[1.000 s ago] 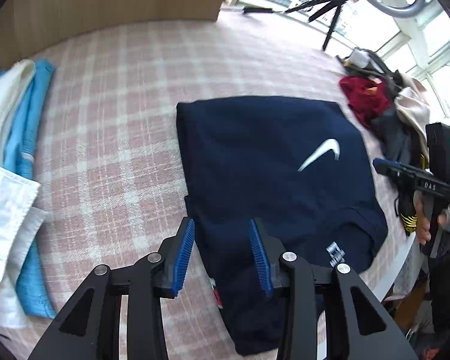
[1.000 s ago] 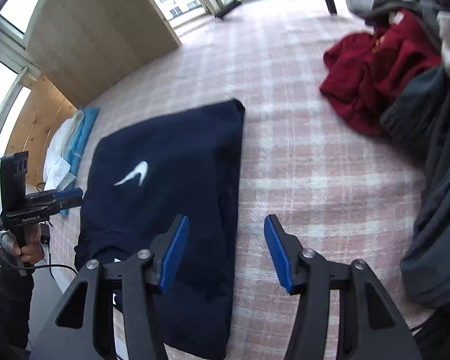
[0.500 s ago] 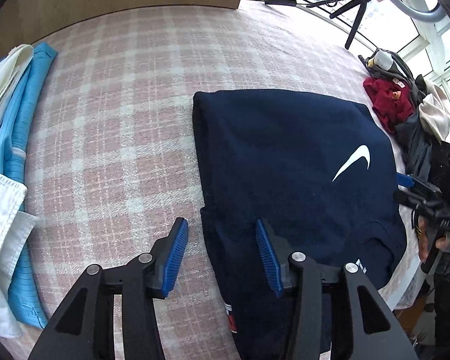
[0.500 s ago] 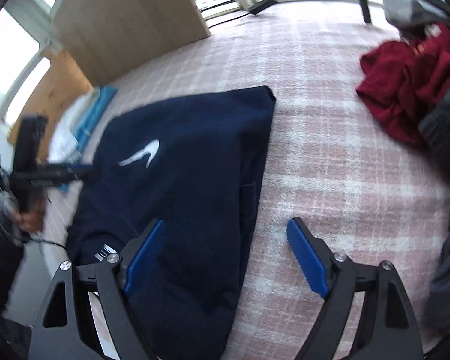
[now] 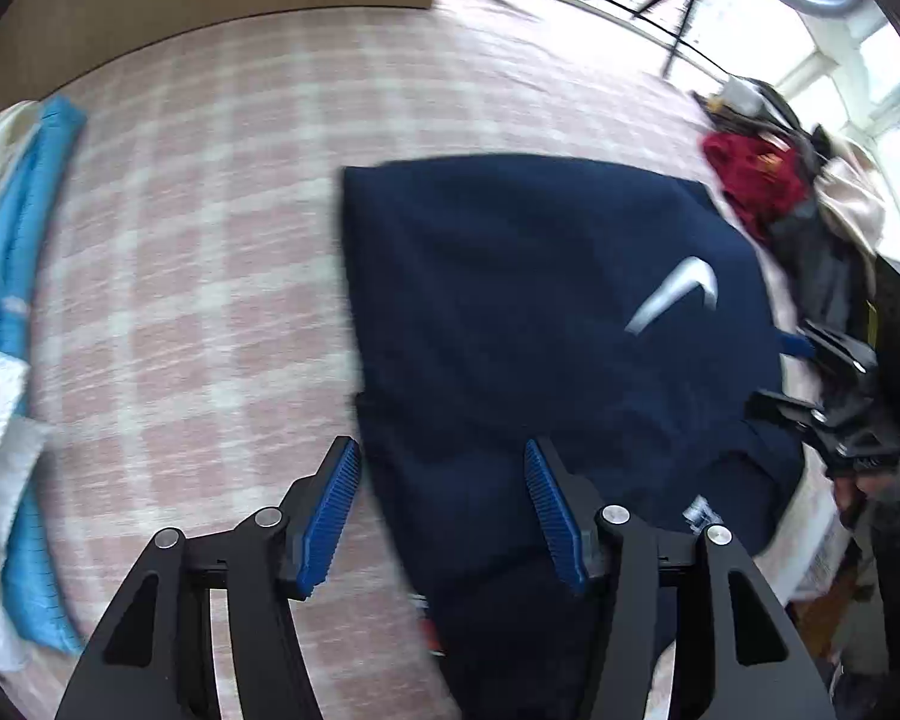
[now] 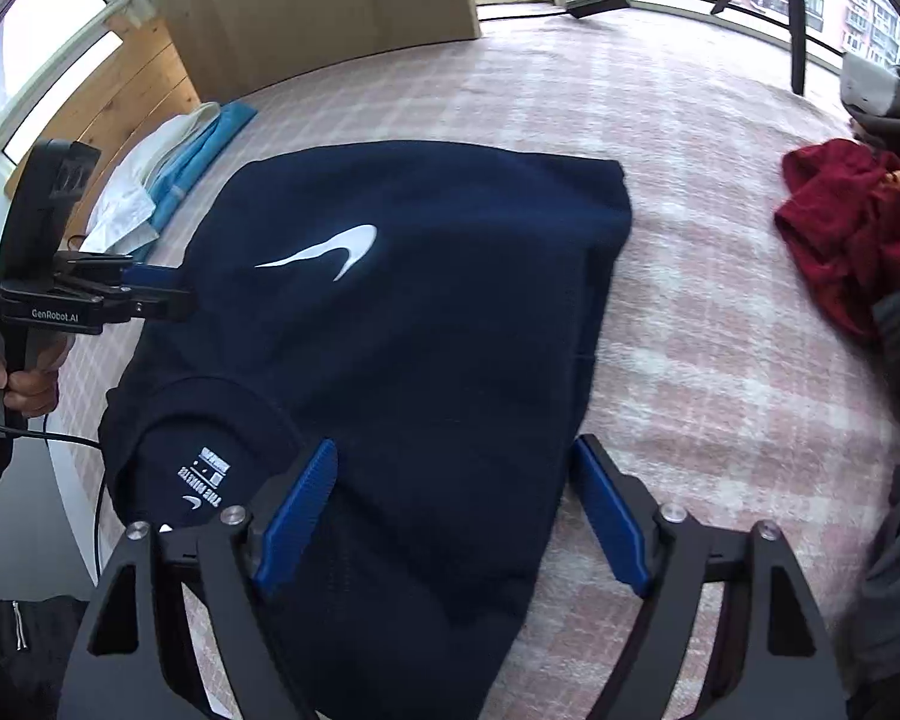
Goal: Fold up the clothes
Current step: 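Grasp the folded navy sweatshirt edge with both grippers, then lift the sweatshirt with both grippers and carry it toward the clothes stack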
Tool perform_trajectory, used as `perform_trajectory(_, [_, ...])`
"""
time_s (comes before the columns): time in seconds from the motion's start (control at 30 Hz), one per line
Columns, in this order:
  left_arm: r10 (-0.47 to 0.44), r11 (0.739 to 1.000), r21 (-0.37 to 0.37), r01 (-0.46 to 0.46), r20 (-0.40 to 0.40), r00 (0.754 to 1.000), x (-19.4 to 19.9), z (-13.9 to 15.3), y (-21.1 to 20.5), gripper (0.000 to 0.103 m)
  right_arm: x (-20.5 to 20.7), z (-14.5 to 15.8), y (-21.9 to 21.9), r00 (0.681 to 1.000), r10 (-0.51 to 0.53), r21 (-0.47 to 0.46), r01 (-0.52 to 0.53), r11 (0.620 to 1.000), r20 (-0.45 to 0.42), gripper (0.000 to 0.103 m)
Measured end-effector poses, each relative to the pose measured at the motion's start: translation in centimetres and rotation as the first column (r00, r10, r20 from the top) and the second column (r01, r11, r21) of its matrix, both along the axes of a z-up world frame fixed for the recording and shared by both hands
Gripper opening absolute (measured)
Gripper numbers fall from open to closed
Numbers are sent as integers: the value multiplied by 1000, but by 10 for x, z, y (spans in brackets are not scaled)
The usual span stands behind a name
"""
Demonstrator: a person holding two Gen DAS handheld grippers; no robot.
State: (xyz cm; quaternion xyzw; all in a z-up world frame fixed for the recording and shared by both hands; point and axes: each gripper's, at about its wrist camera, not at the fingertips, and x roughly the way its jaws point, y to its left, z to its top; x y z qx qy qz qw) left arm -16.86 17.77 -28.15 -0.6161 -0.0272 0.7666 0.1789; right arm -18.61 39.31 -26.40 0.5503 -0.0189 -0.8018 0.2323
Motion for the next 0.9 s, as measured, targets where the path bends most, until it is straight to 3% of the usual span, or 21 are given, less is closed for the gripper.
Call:
perform_trajectory(0.1, [-24,1000,-16,24,-14,1000,0,-1,12,51,0,-1,4,1000,-1,-35,2,999,20,59])
perform_trajectory(0.17, [-35,999,-23,35,-21,999,0,-2,19,48,0,-4,1,1000,-1,-36,2,999,28,57])
perform_trajectory(0.23, [-41,999,-25,40,-27,999,0,-3,25,46,0,-5,-5,1000,19,-16,-18,1000,17,53])
perform_trajectory(0.3, [-40,999,-22,39,-34,999,0,-4,31,33,2,-5,-12,1000,28,23,-28,999,-2,51])
perform_trajectory(0.37, [-35,999,-39,34,-43,998,0,-5,39,32,4,-5,-19,999,33,62,-32,998,-13,46])
perform_trajectory(0.5, [-31,998,-62,28,-54,998,0,-3,55,23,6,-4,-22,999,36,55,-35,998,-5,26])
perform_trajectory(0.63, [-21,994,-109,12,-84,996,1,3,72,16,6,-5,-20,999,36,27,-37,999,3,23])
perform_trajectory(0.9, [-3,997,-71,-5,-119,993,-1,25,96,13,8,8,-14,1000,22,-98,-21,995,5,20])
